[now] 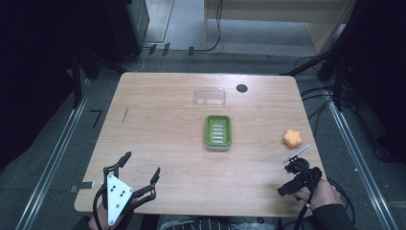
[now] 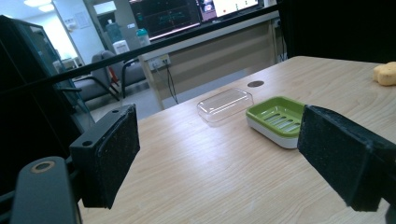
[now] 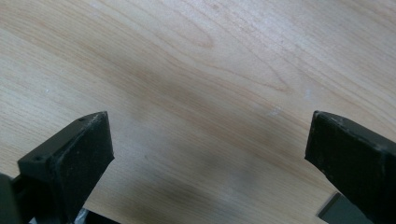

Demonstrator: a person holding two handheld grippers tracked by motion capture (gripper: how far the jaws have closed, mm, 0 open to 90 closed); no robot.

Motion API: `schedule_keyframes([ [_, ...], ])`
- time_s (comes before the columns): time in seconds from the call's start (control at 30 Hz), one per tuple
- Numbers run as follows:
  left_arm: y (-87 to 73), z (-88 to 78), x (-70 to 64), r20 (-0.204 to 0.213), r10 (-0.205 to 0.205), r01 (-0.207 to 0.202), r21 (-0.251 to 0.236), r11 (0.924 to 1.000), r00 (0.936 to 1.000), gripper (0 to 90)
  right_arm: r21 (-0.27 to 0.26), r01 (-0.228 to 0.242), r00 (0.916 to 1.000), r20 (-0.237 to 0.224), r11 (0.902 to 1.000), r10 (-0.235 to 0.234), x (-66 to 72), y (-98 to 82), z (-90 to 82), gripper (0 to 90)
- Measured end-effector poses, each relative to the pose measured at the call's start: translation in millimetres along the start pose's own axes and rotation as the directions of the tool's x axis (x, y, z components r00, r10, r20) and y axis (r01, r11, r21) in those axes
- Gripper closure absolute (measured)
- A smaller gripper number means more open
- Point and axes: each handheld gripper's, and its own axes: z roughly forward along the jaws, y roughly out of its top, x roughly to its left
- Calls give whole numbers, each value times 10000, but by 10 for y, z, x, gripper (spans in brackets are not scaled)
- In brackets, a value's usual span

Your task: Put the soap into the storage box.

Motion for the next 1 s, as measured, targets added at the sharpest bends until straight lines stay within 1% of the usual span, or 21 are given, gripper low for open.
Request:
schedule_keyframes([
  [0.1, -1, -4, 1, 27, 48, -48, 22, 10000, 10000, 130, -26, -52, 10000, 43, 10000, 53, 3, -1, -4, 12],
  [0.13, -2, -5, 5, 16, 7, -7, 5, 10000, 10000, 130, -14, 33, 10000, 45, 10000, -33, 6, 0, -8, 12],
  [0.23, -3, -6, 10, -31, -58, 58, 19, 10000, 10000, 130, -40, 42, 10000, 72, 10000, -42, 6, 9, -2, 12],
  [0.3, -2, 0, 3, -3, 5, -5, 24, 10000, 10000, 130, 5, 24, 9999, 108, 10000, -24, 10, 10, 1, 12],
  [0.33, 0, 2, -2, 24, 23, -23, 24, 10000, 10000, 130, -7, 85, 9999, 117, 10000, -85, 6, 7, 3, 13],
  [0.47, 1, 7, -3, 12, 41, -41, 39, 10000, 10000, 130, -108, 4, 9999, 130, 9999, -2, 1, 1, 0, 12],
  [0.63, 4, 18, -7, 55, 29, -29, 5, 10000, 10000, 130, -123, 70, 9999, 123, 9999, -69, 8, 13, 9, 12],
  [0.7, 5, 26, -9, 81, 28, -28, -4, 10000, 10000, 130, -185, 25, 9999, 148, 9998, -22, 8, 13, 3, 12],
  [0.83, 9, 38, -11, 106, 41, -41, 44, 10000, 9999, 130, -288, 169, 9996, 222, 9994, -163, -11, 21, -1, 11],
  [0.87, 9, 41, -11, 118, 40, -41, 41, 10000, 9999, 130, -302, 88, 9997, 235, 9995, -81, -17, 27, -7, 11],
  [0.9, 8, 43, -12, 130, 41, -42, 48, 10000, 9999, 130, -411, 118, 9997, 235, 9991, -108, -29, 33, -11, 11],
  [1.0, 8, 48, -10, 135, 25, -26, 108, 9999, 9999, 130, -531, 6, 9996, 295, 9986, 9, -62, 60, -27, 10],
])
